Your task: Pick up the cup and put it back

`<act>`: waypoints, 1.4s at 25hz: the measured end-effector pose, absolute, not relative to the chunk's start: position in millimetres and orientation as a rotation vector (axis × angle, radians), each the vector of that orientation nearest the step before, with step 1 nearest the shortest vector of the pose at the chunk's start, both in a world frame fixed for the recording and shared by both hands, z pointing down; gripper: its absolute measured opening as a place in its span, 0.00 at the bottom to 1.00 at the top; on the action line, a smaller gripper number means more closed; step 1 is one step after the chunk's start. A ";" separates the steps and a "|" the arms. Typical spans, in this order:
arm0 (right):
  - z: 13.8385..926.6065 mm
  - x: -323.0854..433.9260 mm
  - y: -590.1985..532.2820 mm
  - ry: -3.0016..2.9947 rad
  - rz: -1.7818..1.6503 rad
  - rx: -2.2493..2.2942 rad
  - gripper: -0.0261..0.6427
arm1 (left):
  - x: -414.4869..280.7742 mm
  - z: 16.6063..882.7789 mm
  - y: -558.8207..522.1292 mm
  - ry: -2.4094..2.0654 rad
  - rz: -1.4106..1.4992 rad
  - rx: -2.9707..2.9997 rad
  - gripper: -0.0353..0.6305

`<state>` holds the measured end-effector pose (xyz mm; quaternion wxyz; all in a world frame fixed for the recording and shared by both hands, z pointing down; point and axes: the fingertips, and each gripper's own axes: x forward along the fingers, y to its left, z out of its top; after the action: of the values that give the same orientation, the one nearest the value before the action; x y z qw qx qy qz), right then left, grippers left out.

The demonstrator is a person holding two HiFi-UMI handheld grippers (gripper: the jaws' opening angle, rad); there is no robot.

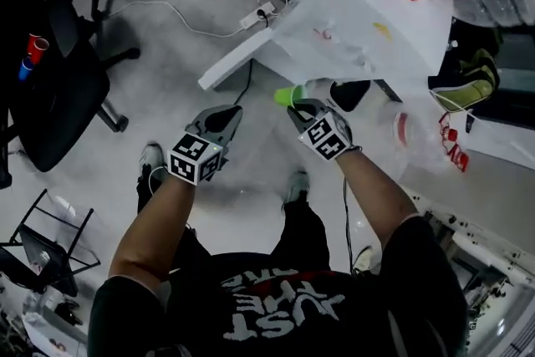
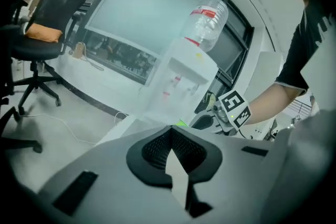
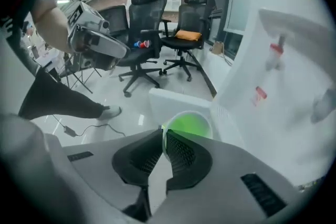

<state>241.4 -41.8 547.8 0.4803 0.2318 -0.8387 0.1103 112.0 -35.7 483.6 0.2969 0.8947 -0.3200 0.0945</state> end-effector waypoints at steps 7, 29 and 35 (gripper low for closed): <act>697.7 283.2 -53.4 -1.959 0.226 0.550 0.11 | 138.9 613.3 -40.0 -0.746 0.385 2.456 0.06; 949.7 362.3 -208.2 -1.573 0.099 0.634 0.11 | 150.8 781.0 -56.3 -0.674 0.381 2.521 0.06; 965.6 379.0 -222.1 -1.513 0.054 0.624 0.11 | 156.4 781.9 -58.6 -0.654 0.371 2.545 0.06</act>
<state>379.0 -222.1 965.6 0.6832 0.2784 -0.6747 0.0241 156.4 -58.6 781.9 0.2417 0.9306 -0.2392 0.1355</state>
